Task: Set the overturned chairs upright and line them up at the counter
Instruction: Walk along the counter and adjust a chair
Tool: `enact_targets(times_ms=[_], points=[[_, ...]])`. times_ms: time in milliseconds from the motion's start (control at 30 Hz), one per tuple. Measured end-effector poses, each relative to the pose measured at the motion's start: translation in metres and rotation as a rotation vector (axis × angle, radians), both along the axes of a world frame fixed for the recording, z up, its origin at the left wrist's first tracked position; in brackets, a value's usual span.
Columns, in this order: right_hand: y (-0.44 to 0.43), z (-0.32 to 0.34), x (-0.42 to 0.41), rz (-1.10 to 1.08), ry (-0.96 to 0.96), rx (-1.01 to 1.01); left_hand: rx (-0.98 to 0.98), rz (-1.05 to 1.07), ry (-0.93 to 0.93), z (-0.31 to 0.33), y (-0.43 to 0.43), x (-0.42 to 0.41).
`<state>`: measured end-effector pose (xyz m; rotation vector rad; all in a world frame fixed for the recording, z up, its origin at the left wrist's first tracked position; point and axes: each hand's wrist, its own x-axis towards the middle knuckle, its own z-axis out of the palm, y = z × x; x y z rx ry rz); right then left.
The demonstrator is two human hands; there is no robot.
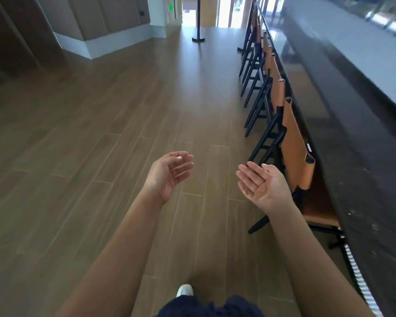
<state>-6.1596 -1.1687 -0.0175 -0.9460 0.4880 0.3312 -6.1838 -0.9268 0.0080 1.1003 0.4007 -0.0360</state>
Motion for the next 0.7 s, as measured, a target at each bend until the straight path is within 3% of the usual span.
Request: enact_targets(times_ms=[300, 700], points=[[0.021, -0.008, 0.05, -0.175, 0.032, 0.029, 0.027, -0.224, 0.011, -0.005, 0.012, 0.094], [-0.014, -0.008, 0.153, -0.325, 0.075, 0.025, 0.033, -0.376, 0.03, -0.008, -0.026, 0.229]])
